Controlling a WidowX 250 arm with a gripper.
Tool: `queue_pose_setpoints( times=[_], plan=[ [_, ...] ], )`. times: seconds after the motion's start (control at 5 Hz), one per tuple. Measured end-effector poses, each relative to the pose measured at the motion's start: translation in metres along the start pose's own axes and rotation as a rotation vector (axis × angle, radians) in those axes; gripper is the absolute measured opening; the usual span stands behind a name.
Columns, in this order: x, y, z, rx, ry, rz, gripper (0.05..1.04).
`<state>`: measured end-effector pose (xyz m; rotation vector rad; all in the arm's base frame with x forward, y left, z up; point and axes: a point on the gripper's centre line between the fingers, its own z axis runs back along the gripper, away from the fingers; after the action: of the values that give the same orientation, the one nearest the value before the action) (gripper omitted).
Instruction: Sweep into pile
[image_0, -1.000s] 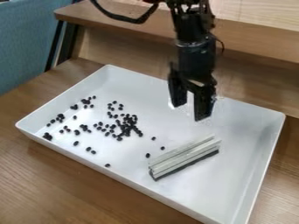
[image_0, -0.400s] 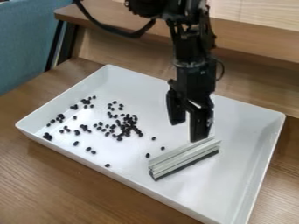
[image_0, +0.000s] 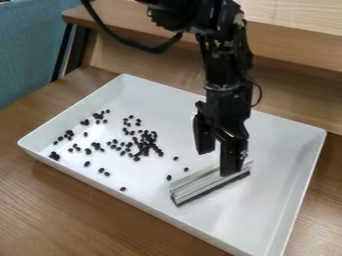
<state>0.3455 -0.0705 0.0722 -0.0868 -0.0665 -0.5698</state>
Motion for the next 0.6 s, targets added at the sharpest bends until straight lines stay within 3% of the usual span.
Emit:
queue_pose_setpoints(
  times=[0.2, 0.6],
  plan=[
    [0.002, 0.002, -0.002, 0.040, 0.001, 0.006, 1.000],
    [0.007, 0.003, -0.043, 0.056, 0.090, 0.046, 0.993]
  ],
)
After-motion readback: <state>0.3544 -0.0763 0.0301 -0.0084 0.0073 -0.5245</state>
